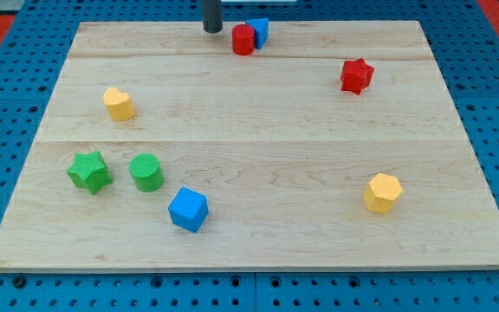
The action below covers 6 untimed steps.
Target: Slide the red star towards the center right of the board
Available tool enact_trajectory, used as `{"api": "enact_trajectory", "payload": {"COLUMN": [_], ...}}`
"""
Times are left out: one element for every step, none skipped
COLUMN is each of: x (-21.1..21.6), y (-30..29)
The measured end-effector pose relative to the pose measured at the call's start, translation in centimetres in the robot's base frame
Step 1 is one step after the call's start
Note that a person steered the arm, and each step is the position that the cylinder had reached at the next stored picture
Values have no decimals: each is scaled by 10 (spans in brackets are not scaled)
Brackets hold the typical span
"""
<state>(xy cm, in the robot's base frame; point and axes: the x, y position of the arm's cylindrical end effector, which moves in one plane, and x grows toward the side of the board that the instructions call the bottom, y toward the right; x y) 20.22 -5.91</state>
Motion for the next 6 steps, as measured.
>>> {"api": "enact_trajectory", "payload": {"x": [4,10,15,15,13,13], "y": [4,6,10,21,24,24]}}
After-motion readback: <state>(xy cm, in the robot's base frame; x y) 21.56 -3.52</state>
